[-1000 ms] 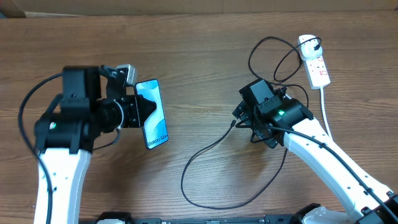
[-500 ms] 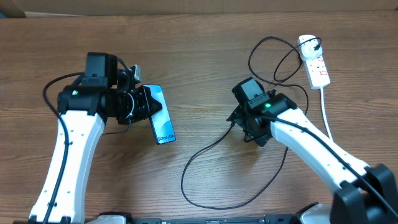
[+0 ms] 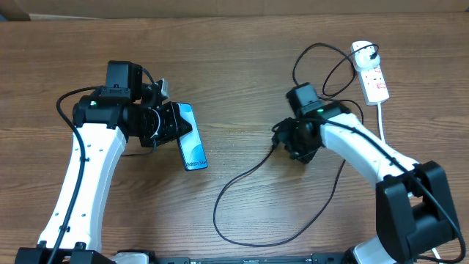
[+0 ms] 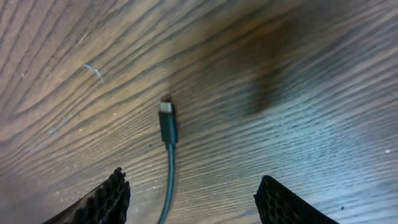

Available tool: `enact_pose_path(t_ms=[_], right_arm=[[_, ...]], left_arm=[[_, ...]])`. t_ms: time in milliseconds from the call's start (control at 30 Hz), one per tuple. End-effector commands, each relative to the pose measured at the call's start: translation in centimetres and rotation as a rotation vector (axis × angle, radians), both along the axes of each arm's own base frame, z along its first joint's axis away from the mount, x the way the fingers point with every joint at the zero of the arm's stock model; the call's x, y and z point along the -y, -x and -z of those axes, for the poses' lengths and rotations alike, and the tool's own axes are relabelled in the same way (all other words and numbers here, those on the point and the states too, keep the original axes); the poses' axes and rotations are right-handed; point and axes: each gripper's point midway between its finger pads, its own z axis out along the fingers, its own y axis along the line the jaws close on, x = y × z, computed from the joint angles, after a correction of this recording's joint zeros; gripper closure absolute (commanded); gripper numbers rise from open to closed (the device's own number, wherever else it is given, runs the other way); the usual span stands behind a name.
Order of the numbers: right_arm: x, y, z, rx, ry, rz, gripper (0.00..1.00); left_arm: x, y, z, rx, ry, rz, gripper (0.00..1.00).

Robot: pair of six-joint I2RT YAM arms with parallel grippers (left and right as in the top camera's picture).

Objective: Plug charger to phone and switch on socket
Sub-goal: 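Move the right gripper over the black cable's USB-C end, then lower the right gripper and close it on the cable's connector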

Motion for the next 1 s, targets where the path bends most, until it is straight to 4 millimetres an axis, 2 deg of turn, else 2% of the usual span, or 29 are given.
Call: enact_pose_path(t_ms=[0, 67, 133, 400, 700, 967], right_arm=[[-2.0, 1.1, 0.4, -0.013, -0.191, -0.128, 0.36], [-2.6, 1.4, 0.9, -0.006, -0.242, -0.136, 0.36], [-2.8, 1.4, 1.3, 0.005, -0.257, -0.138, 0.41], [-1.5, 1.1, 2.3, -0.002, -0.177, -0.035, 0.49], [-1.7, 0.7, 2.6, 0.019, -0.141, -0.017, 0.53], [-2.2, 1.0, 4.7, -0.016, -0.126, -0.032, 0.56]], left_arm=[[0.5, 0.0, -0.7, 0.023, 0.022, 0.021, 0.96], [0.5, -0.2, -0.7, 0.031, 0.022, 0.021, 0.96], [0.5, -0.3, -0.8, 0.036, 0.023, 0.021, 0.96], [0.5, -0.2, -0.7, 0.034, 0.023, 0.021, 0.96], [0.5, -0.3, -0.8, 0.036, 0.023, 0.021, 0.96], [0.5, -0.3, -0.8, 0.037, 0.022, 0.021, 0.96]])
